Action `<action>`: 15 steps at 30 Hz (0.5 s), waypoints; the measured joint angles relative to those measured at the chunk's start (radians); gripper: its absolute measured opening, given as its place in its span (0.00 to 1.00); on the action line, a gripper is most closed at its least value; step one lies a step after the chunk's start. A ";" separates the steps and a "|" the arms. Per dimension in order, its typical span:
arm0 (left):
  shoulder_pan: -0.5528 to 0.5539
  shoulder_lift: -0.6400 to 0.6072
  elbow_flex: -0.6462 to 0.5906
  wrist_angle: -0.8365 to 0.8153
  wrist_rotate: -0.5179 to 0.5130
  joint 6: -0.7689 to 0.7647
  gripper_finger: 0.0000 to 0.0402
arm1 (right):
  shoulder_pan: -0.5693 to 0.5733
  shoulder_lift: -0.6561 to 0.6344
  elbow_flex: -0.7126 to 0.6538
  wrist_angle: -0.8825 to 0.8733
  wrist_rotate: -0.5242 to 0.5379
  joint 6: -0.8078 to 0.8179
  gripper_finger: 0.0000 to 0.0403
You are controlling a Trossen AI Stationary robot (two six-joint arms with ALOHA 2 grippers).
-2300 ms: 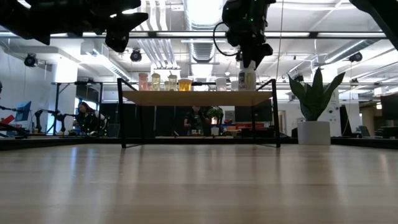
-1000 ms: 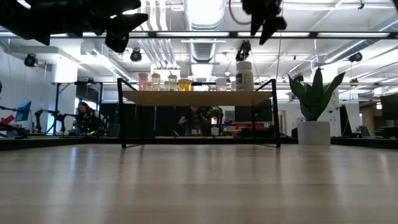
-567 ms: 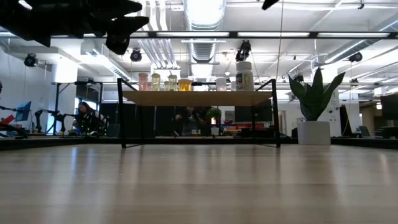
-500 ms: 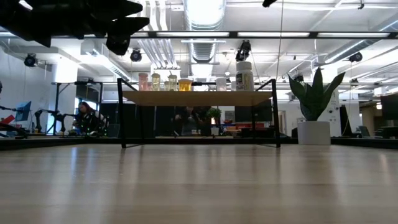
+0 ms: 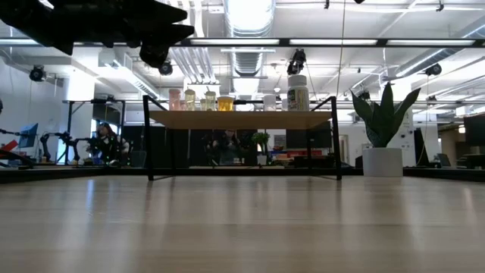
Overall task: Pick and place medicine bottles onto shelf by color
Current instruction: Put the green pill bottle on the shelf
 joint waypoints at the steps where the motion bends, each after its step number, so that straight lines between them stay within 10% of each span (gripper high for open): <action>1: 0.000 -0.002 0.007 -0.013 0.003 -0.001 0.38 | 0.014 0.000 -0.028 0.056 0.017 -0.012 0.66; 9: 0.000 -0.013 0.033 -0.116 0.055 -0.079 0.38 | 0.059 -0.005 -0.198 0.337 0.059 -0.033 0.65; 15: -0.022 -0.066 0.167 -0.545 0.105 -0.188 0.37 | 0.057 -0.005 -0.230 0.400 0.062 -0.054 0.65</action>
